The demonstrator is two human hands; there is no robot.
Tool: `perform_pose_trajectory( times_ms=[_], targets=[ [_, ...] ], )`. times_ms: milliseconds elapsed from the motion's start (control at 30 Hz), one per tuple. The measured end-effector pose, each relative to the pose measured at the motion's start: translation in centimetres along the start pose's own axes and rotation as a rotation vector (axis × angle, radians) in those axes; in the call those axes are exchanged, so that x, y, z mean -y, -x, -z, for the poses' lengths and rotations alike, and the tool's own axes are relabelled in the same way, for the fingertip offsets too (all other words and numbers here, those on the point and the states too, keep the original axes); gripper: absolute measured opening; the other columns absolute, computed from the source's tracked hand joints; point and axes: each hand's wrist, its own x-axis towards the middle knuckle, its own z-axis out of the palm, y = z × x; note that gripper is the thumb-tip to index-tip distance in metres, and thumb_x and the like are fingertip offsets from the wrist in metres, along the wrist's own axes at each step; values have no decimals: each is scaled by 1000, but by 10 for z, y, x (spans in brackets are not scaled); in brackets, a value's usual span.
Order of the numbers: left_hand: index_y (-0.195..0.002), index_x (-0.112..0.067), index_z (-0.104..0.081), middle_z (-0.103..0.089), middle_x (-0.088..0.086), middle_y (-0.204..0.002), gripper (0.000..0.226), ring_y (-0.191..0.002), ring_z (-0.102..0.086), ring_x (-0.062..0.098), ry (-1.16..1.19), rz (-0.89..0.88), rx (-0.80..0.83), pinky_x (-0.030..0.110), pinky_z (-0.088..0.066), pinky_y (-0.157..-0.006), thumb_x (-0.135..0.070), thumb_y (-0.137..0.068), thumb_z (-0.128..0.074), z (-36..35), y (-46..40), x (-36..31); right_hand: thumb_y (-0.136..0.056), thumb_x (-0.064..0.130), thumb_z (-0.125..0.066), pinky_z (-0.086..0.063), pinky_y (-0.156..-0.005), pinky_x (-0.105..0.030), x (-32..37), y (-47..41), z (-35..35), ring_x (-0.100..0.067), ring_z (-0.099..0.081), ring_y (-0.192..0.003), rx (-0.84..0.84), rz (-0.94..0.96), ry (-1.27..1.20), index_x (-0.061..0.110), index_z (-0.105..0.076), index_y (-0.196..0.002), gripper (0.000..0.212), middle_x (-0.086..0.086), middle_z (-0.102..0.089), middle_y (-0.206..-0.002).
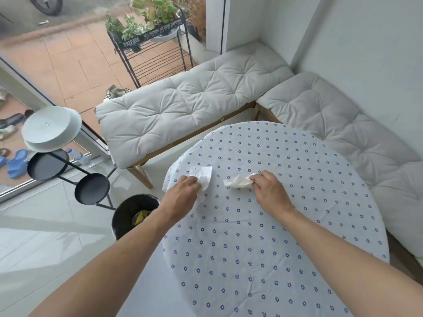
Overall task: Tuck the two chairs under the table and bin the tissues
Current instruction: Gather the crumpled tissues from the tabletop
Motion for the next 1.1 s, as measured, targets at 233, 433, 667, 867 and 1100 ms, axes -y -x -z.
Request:
perform_pose_trajectory(
  times_ms=[233,433,667,867,1100],
  targets=[
    [-108,0,-72,-66,16,-112,17,-102,-57,36,37,106,-147,49,-56,-82,5,-97,-60,34,60,73,-99,0,-57,-52,-88,-37,91,-16,-35,-28,-61,-104,38,158,-104,5,-71,-122,27,-10,-67,-109],
    [-101,-2,-70,-64,11,-105,14,-98,-56,33,73,256,-238,47,-54,-75,4,-96,-59,43,127,143,-98,1,-60,-49,-90,-30,184,-28,-92,-26,-61,-102,95,309,-152,6,-72,-119,25,-8,-67,-108],
    [-92,0,-69,-62,7,-88,10,-83,-54,30,157,422,-311,47,-51,-68,3,-95,-60,28,193,219,-97,-1,-63,-48,-93,-30,267,-23,-179,-29,-62,-101,208,424,-193,5,-73,-114,21,-12,-68,-105],
    [-98,-3,-70,-66,8,-97,10,-87,-57,30,212,496,-285,47,-53,-72,0,-96,-61,-7,227,282,-95,0,-64,-51,-86,-32,303,-20,-260,-25,-62,-94,251,402,-227,9,-73,-112,21,-7,-67,-100],
    [-104,-4,-73,-69,9,-103,14,-94,-58,34,273,481,-187,49,-52,-79,0,-97,-61,-81,232,341,-99,7,-59,-51,-89,-43,297,-16,-365,-30,-62,-99,334,194,-198,9,-73,-114,21,-10,-67,-107]
  ],
)
